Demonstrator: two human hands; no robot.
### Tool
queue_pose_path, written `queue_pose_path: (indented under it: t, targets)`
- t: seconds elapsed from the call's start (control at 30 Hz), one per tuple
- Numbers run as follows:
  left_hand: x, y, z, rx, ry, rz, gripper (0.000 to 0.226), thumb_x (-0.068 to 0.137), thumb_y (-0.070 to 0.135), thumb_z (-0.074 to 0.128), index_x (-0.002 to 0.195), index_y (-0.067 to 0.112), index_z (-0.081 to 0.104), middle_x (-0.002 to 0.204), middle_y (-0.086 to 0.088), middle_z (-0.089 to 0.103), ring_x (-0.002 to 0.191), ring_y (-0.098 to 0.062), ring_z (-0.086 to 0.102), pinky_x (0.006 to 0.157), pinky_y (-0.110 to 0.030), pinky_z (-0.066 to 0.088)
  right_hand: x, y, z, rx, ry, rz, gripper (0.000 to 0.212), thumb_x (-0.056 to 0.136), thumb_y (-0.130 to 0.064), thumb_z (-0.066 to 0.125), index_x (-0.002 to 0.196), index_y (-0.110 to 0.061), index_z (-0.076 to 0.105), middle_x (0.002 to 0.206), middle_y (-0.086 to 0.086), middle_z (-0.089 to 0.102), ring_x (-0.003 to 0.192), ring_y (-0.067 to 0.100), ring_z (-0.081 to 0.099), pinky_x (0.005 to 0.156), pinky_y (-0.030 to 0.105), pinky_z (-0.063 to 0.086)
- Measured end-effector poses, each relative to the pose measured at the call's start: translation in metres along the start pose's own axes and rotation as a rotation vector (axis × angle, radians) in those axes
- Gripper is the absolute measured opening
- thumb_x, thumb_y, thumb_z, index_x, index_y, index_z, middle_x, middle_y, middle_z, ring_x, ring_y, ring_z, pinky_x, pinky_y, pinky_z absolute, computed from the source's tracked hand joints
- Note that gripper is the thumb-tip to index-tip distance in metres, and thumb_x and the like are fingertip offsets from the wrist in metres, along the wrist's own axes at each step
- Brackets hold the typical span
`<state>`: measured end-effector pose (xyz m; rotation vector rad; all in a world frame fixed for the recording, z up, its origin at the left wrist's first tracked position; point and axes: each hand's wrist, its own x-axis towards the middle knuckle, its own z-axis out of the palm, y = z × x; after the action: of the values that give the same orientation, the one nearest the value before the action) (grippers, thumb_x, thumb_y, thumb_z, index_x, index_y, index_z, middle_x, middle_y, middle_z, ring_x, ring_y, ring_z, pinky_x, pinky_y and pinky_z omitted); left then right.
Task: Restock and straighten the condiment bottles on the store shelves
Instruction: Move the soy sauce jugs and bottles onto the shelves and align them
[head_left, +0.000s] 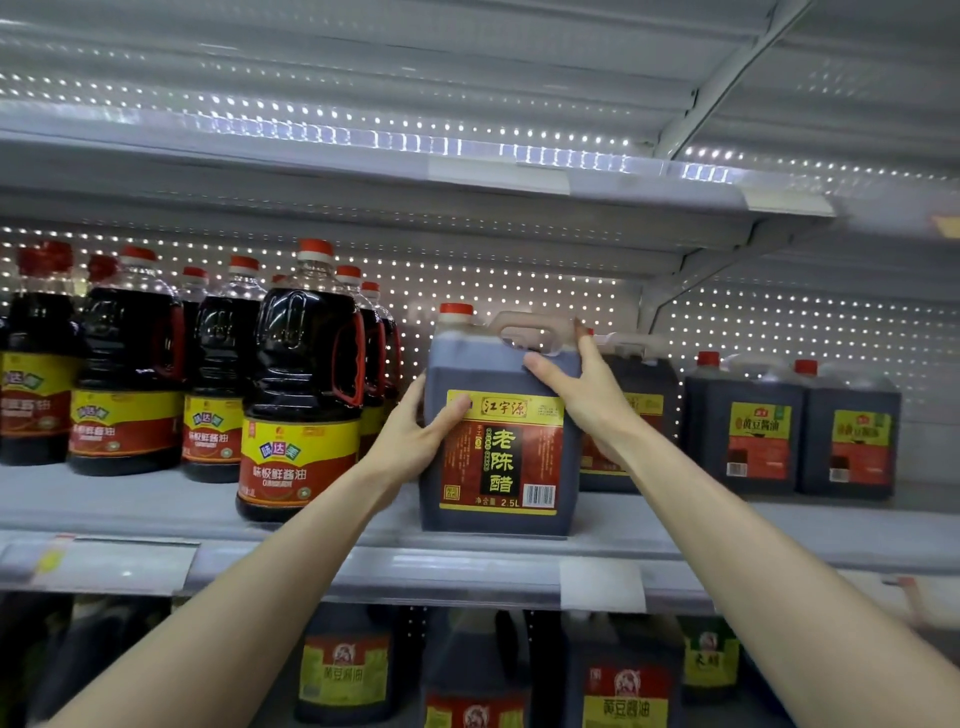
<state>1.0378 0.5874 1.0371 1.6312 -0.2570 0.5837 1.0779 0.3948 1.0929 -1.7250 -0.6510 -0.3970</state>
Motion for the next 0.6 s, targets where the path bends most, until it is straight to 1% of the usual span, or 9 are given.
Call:
queue_pose_path:
  t: [0.07, 0.1, 0.17, 0.27, 0.33, 0.4, 0.5, 0.6]
  targets:
    - [-0.007, -0.003, 0.002, 0.023, -0.032, 0.024, 0.050, 0.087, 0.037, 0.062, 0.132, 0.035, 0.042, 0.109, 0.008, 0.067, 0.087, -0.002, 0.069, 0.067, -0.020, 0.055, -0.014, 0.011, 0.001, 0.071, -0.021, 0.053, 0.073, 0.089, -0.036, 0.066, 0.148, -0.026, 0.024, 0.129, -0.003, 0.054, 0.102, 0.014, 0.063, 0.074, 0.026, 0.054]
    - [-0.010, -0.003, 0.002, 0.038, -0.048, 0.041, 0.051, 0.087, 0.035, 0.063, 0.132, 0.037, 0.040, 0.108, 0.012, 0.066, 0.087, 0.002, 0.067, 0.066, -0.016, 0.054, -0.021, 0.017, 0.002, 0.087, -0.033, 0.060, 0.069, 0.090, -0.034, 0.064, 0.148, -0.027, 0.026, 0.126, -0.002, 0.058, 0.101, 0.013, 0.064, 0.075, 0.027, 0.055]
    - [-0.016, -0.003, 0.003, 0.045, -0.077, 0.057, 0.056, 0.088, 0.029, 0.064, 0.135, 0.038, 0.035, 0.107, 0.015, 0.064, 0.085, 0.008, 0.066, 0.062, -0.011, 0.052, -0.033, 0.029, 0.004, 0.076, -0.057, 0.078, 0.064, 0.093, -0.033, 0.060, 0.147, -0.028, 0.027, 0.128, -0.001, 0.060, 0.107, 0.014, 0.063, 0.083, 0.031, 0.055]
    - [-0.019, -0.006, 0.000, 0.051, -0.102, 0.065, 0.067, 0.088, 0.022, 0.066, 0.143, 0.036, 0.030, 0.112, 0.013, 0.064, 0.091, 0.004, 0.066, 0.064, -0.013, 0.053, -0.042, 0.036, 0.007, 0.057, -0.088, 0.141, 0.060, 0.094, -0.038, 0.057, 0.145, -0.032, 0.027, 0.131, -0.002, 0.058, 0.115, 0.020, 0.060, 0.095, 0.046, 0.052]
    - [-0.020, -0.007, -0.001, 0.035, -0.097, 0.065, 0.072, 0.089, 0.019, 0.065, 0.147, 0.037, 0.026, 0.115, 0.012, 0.062, 0.093, 0.000, 0.065, 0.065, -0.014, 0.054, -0.042, 0.037, 0.007, 0.053, -0.089, 0.160, 0.060, 0.093, -0.039, 0.058, 0.144, -0.034, 0.028, 0.131, -0.002, 0.058, 0.116, 0.022, 0.060, 0.096, 0.052, 0.050]
    - [-0.022, -0.009, -0.002, 0.019, -0.083, 0.056, 0.075, 0.089, 0.019, 0.064, 0.149, 0.039, 0.024, 0.119, 0.010, 0.061, 0.096, -0.003, 0.065, 0.066, -0.017, 0.055, -0.043, 0.036, 0.008, 0.051, -0.073, 0.161, 0.058, 0.093, -0.039, 0.059, 0.143, -0.033, 0.031, 0.130, -0.003, 0.059, 0.115, 0.022, 0.059, 0.095, 0.054, 0.050]
    - [-0.022, -0.012, -0.004, 0.008, -0.075, 0.057, 0.077, 0.090, 0.020, 0.064, 0.150, 0.040, 0.020, 0.121, 0.009, 0.061, 0.098, -0.006, 0.065, 0.069, -0.021, 0.057, -0.044, 0.036, 0.011, 0.047, -0.050, 0.154, 0.056, 0.093, -0.037, 0.058, 0.142, -0.031, 0.033, 0.129, -0.001, 0.059, 0.115, 0.021, 0.059, 0.094, 0.049, 0.052]
    - [-0.019, -0.012, -0.005, 0.003, -0.072, 0.061, 0.079, 0.090, 0.020, 0.064, 0.151, 0.041, 0.018, 0.121, 0.010, 0.060, 0.097, -0.005, 0.064, 0.068, -0.021, 0.057, -0.042, 0.036, 0.012, 0.045, -0.041, 0.144, 0.056, 0.092, -0.037, 0.059, 0.142, -0.029, 0.035, 0.130, -0.001, 0.059, 0.114, 0.019, 0.060, 0.094, 0.046, 0.052]
